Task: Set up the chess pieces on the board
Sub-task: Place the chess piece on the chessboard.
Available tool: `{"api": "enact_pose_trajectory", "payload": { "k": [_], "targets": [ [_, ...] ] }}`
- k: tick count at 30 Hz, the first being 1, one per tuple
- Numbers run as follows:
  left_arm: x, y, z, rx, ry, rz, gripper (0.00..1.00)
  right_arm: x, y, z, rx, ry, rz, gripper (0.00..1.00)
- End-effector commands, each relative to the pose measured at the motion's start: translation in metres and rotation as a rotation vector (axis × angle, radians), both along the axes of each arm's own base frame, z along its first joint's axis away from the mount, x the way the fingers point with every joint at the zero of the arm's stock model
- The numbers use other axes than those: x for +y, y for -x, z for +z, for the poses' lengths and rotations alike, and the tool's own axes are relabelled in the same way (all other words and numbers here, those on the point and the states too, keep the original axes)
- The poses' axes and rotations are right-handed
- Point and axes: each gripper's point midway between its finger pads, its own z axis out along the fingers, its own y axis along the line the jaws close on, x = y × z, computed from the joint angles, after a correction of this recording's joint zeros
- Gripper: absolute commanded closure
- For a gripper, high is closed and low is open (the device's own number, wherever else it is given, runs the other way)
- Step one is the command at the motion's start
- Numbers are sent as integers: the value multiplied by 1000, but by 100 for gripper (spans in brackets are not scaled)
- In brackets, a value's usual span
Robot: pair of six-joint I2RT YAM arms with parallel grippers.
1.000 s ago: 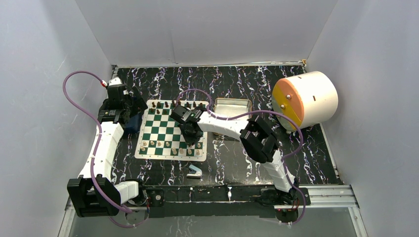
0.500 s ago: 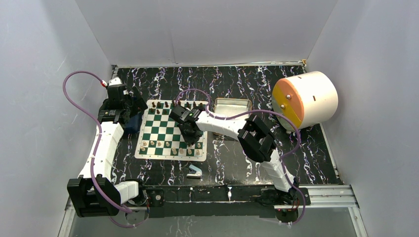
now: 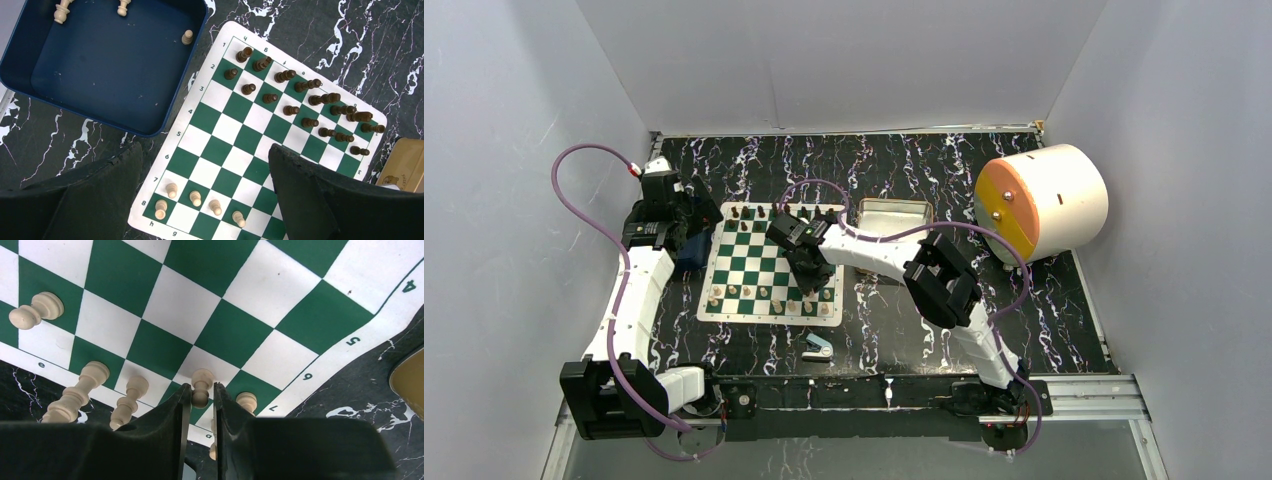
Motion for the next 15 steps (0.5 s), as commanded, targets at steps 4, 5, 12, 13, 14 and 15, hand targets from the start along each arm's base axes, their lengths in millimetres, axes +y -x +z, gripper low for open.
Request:
{"api": "enact_pose_trajectory", "payload": {
  "k": [4,5,12,13,14,15],
  "targets": [
    [2,-1,20,-36,-26,1,6,13,-8,24,-35,-49,-9,63],
    [1,-1,19,-33,-26,-1,6,14,-9,27,-39,-55,-11,62],
    [-4,-6,8,22,-16,-41,3,18,-14,67,-92,-119,-18,52],
    [-4,-7,5,40,-16,-43,2,18,-15,75,-102,-132,-20,49],
    [-3,-7,3,54,-19,-40,4,17,-15,82,-111,-145,-21,45],
    [-2,-8,3,62,-24,-38,4,16,-15,90,-123,-159,-23,41]
  ]
}}
